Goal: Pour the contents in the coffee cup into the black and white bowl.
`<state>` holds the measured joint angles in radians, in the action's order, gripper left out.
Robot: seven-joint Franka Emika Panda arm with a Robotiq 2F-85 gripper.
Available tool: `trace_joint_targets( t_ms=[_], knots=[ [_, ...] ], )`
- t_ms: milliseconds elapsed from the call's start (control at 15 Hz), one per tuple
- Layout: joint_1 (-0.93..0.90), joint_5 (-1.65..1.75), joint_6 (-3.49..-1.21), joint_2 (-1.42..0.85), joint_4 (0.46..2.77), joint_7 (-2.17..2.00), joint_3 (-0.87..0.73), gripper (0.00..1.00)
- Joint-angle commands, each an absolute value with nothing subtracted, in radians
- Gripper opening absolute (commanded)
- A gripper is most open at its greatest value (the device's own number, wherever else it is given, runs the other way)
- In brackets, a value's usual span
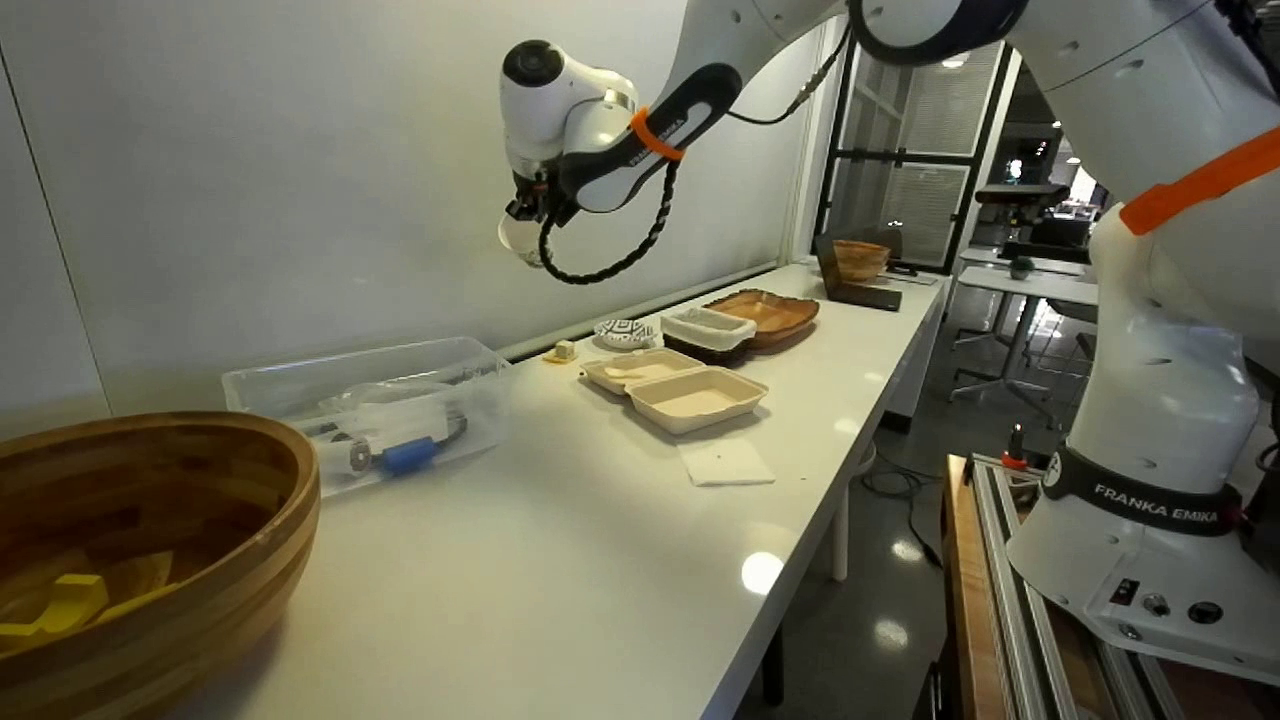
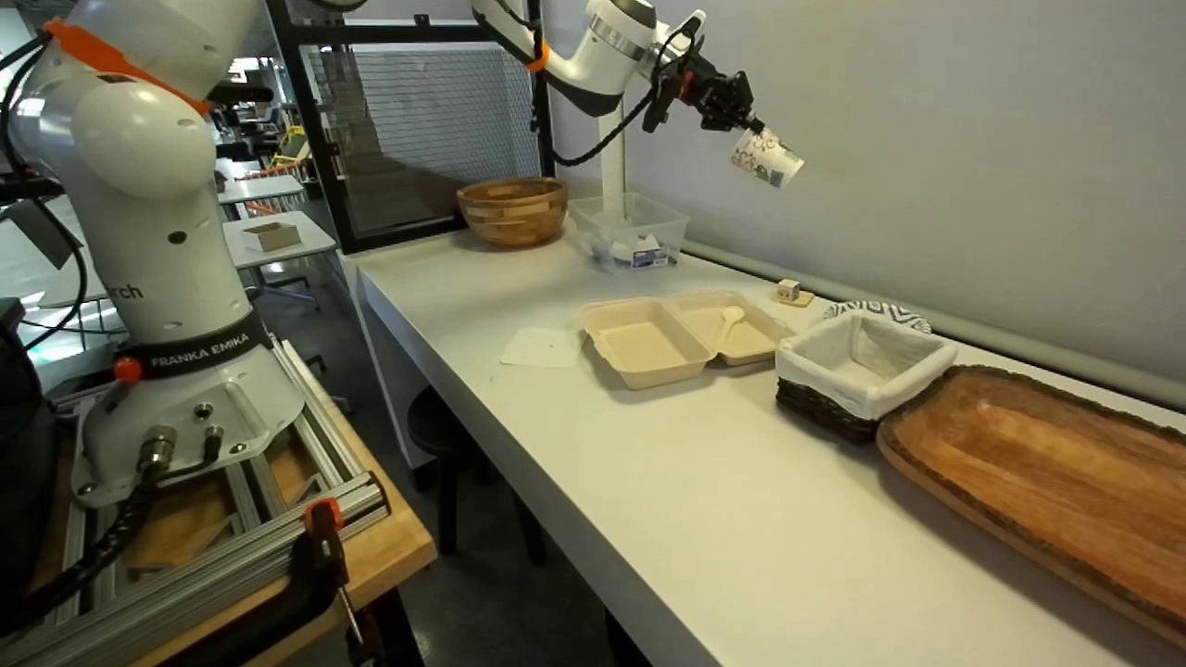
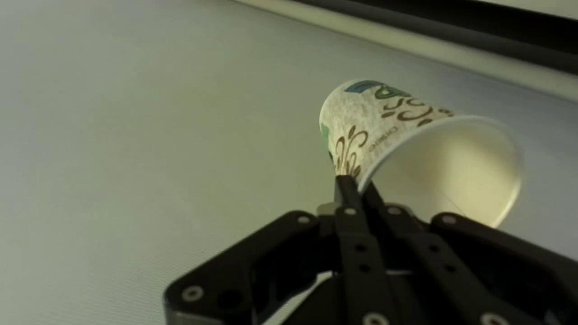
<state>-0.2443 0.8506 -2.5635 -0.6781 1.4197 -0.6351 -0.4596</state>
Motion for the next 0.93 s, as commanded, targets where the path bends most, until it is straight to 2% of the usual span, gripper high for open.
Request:
trace_joint_targets(
  t_ms=[0, 67, 133, 333, 467, 867],
  knots=[
    [-0.143, 0.827, -2.682, -0.504, 1.644, -0.551, -0.319, 0.01],
    [-0.107, 0.798, -2.71, -0.478, 1.679, -0.511, -0.285, 0.01],
    [-0.15, 0.848, -2.638, -0.567, 1.548, -0.584, -0.33, 0.04],
    [-0.116, 0.825, -2.688, -0.513, 1.627, -0.541, -0.305, 0.04],
    [-0.023, 0.642, -2.6, -0.504, 1.653, -0.353, -0.184, 0.01],
    [0.104, 0.241, -2.471, -0.545, 1.617, 0.038, -0.033, 0.01]
  ],
)
